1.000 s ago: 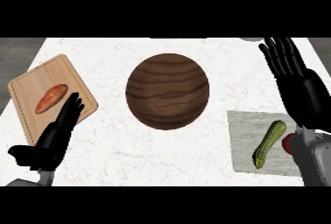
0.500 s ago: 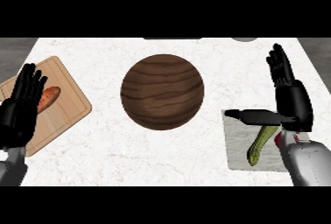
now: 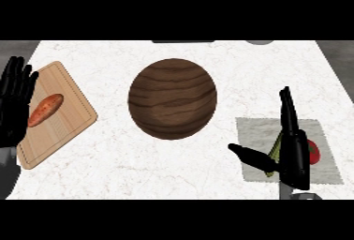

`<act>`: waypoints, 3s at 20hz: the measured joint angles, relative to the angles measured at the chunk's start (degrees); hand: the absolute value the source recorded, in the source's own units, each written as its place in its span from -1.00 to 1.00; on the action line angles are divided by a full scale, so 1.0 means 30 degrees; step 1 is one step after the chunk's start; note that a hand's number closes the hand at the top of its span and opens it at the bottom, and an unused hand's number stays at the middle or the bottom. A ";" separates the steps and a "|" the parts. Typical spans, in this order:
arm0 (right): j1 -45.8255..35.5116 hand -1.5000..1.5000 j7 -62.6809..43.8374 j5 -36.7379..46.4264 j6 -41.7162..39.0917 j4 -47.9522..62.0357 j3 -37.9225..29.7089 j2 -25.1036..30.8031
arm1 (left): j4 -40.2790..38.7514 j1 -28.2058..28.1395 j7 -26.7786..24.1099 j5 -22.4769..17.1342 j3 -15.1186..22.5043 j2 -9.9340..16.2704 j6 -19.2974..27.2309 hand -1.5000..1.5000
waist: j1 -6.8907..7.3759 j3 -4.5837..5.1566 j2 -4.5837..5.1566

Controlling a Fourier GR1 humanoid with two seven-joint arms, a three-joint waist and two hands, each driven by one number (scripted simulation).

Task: Pick the squash from the placemat and place it in the bowl

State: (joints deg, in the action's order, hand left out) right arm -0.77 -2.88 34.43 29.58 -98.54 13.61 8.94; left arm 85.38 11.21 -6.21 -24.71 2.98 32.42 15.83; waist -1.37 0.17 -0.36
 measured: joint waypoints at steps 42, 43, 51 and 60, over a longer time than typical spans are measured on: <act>0.2451 -1.00 -1.3891 0.1650 -1.7327 -0.5188 -0.2503 0.3389 | -0.0440 0.0856 0.0906 0.2530 -0.2101 -0.2297 -0.1947 0.00 | 0.0412 -0.0059 0.0116; 0.2401 -1.00 -1.3638 0.1956 -1.7054 -0.4746 -0.2418 0.3175 | -0.0416 0.0844 0.0903 0.2710 -0.2111 -0.2489 -0.1948 0.00 | 0.0416 -0.0061 0.0116; 0.2759 -1.00 -1.0372 0.2952 -1.5522 -0.2341 -0.2947 0.2803 | -0.1176 0.1000 0.0443 0.3133 -0.3147 -0.2862 -0.3203 0.00 | 0.0410 -0.0060 0.0116; 0.1819 -1.00 -0.8555 0.3734 -1.5356 0.0029 -0.3530 0.2460 | -0.0472 0.1043 0.1282 0.4090 -0.3636 -0.3560 -0.3388 0.00 | 0.0434 -0.0056 0.0116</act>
State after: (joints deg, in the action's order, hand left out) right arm 4.69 -28.55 45.63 -16.49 -98.45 3.02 16.32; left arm 83.96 14.34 -2.37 -12.44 -7.92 21.74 5.67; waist -0.06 0.00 -0.01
